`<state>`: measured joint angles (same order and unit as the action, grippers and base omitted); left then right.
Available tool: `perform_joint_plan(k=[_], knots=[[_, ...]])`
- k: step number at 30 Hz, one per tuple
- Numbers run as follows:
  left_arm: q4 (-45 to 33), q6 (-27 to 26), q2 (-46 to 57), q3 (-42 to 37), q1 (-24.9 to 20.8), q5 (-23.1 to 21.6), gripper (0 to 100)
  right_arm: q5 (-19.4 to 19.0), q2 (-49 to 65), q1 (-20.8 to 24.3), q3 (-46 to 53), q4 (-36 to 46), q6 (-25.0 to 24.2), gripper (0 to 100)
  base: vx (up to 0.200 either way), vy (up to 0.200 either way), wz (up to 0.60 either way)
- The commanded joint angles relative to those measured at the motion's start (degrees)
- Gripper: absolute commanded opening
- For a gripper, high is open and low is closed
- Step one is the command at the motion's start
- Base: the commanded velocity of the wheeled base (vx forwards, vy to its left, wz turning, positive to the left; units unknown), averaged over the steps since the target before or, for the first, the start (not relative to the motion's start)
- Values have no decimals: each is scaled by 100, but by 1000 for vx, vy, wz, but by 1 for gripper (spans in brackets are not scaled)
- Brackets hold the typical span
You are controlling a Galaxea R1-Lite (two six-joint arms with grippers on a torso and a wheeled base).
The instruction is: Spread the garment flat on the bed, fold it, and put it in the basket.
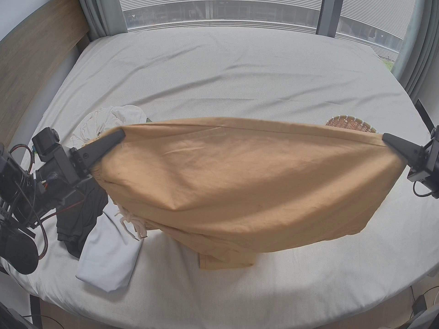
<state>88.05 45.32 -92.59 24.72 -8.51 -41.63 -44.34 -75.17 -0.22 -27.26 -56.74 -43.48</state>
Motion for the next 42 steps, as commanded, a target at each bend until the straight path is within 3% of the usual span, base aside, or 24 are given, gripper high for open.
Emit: perform_joint_plan(k=[1,8,17,24,27,42], knots=[[1,3,-313,279,-10,23,0,48,-745,4,-43,-277,-2,0,0,0,0],[-16,3,-436,367,-72,23,0,171,-1290,189,-166,-734,15,0,0,0,0],[-69,11,-805,674,7,50,0,400,-1844,207,-702,-743,24,0,0,0,0],[-87,3,-1420,1289,16,401,0,426,-2327,207,-1220,-743,24,0,0,0,0],[-113,3,-1745,1562,25,516,0,628,-2564,312,-1519,-743,33,0,0,0,0],[-719,11,-2782,3276,201,639,0,751,-3742,453,-2899,-655,42,0,0,0,0]])
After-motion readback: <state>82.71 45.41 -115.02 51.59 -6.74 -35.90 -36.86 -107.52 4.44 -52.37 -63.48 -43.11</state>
